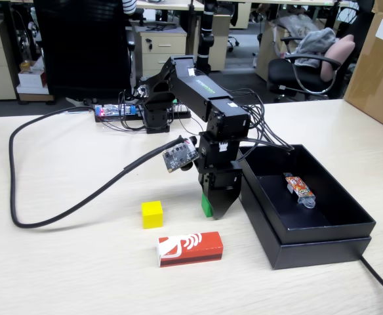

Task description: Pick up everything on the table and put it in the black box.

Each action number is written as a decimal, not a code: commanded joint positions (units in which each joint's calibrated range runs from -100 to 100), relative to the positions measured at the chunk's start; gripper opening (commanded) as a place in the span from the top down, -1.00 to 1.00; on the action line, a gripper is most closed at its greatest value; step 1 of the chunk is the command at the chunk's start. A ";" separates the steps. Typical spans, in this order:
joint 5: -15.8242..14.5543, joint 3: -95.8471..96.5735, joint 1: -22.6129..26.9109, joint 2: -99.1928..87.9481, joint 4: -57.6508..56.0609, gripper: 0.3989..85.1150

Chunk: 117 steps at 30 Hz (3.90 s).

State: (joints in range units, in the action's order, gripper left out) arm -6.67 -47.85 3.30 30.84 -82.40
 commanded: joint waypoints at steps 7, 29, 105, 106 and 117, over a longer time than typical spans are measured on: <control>0.93 -2.10 0.29 -31.82 -4.03 0.95; -1.07 0.08 11.67 -28.72 -3.43 0.95; 8.74 25.19 -10.45 -29.64 14.54 0.13; 8.79 25.19 -10.50 -28.72 15.23 0.13; 9.33 22.11 -10.84 -21.26 19.03 0.13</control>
State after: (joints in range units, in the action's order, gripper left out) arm 2.32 -20.55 -7.25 10.45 -65.79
